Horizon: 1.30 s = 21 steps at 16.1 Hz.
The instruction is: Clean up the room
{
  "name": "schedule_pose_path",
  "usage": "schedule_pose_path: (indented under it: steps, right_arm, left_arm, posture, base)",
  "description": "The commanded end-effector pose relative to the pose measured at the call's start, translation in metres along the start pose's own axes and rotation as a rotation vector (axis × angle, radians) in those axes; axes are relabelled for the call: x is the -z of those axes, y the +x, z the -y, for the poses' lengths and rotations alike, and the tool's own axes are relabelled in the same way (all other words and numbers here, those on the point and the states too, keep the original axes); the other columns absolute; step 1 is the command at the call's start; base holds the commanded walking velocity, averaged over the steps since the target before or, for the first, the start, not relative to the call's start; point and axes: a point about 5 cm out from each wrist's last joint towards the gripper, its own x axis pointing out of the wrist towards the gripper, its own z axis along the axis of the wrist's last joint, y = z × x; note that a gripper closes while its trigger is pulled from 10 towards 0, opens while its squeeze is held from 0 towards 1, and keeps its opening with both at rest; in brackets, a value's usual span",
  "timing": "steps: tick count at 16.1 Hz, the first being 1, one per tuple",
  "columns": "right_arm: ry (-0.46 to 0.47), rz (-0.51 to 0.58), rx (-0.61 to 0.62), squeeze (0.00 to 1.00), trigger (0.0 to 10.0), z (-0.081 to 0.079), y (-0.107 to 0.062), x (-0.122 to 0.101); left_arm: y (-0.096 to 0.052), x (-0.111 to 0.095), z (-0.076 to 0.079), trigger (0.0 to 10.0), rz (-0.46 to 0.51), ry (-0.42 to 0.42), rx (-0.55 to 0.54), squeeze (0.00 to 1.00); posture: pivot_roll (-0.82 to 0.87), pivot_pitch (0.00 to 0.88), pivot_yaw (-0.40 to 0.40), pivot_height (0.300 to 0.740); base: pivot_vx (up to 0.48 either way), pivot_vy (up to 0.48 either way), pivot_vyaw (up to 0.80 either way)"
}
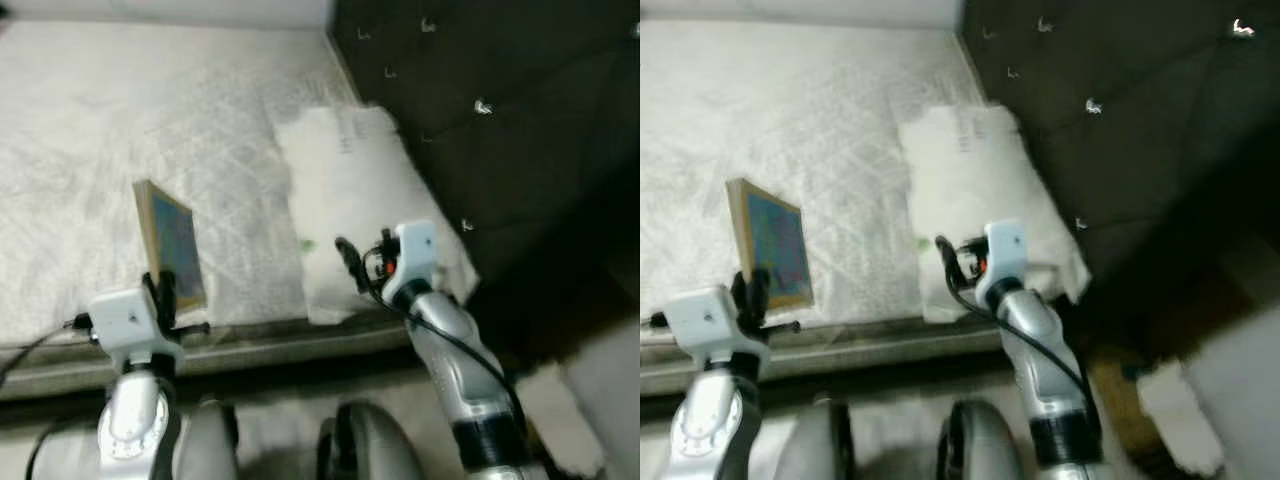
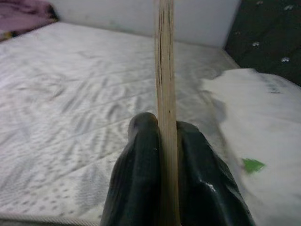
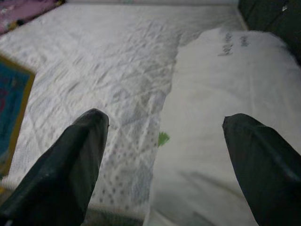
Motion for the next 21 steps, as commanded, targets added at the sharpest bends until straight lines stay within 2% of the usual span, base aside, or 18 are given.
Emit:
schedule_pose_path:
  steps: [1,7,21]
  right_arm:
    - [-0.013,0.012,-0.024,0.00,10.0,-0.0032,0.0040,-0.0051]
    - [-0.022,0.009,-0.027,0.00,10.0,-0.0021,0.0071,-0.0054]
    - [-0.054,0.028,-0.049,0.00,10.0,-0.0045,0.0070,-0.0079]
  left_arm:
    - [-0.0027,-0.0034,0.0001,10.0,0.015,-0.014,-0.014,0.00]
    - [-0.0009,-0.0042,0.0007,10.0,0.029,-0.018,-0.001,0.00]
    - [0.0000,-0.0028,0.0048,10.0,0.027,-0.016,0.027,0.00]
  posture:
    - [-0.02,0.115,-0.080,0.665]
    - [-0.03,0.116,-0.086,0.665]
    - [-0.03,0.116,-0.089,0.665]
  base:
    - [0.000,0.000,0.00]
    - [0.042,0.000,0.00]
    - [0.410,0.000,0.00]
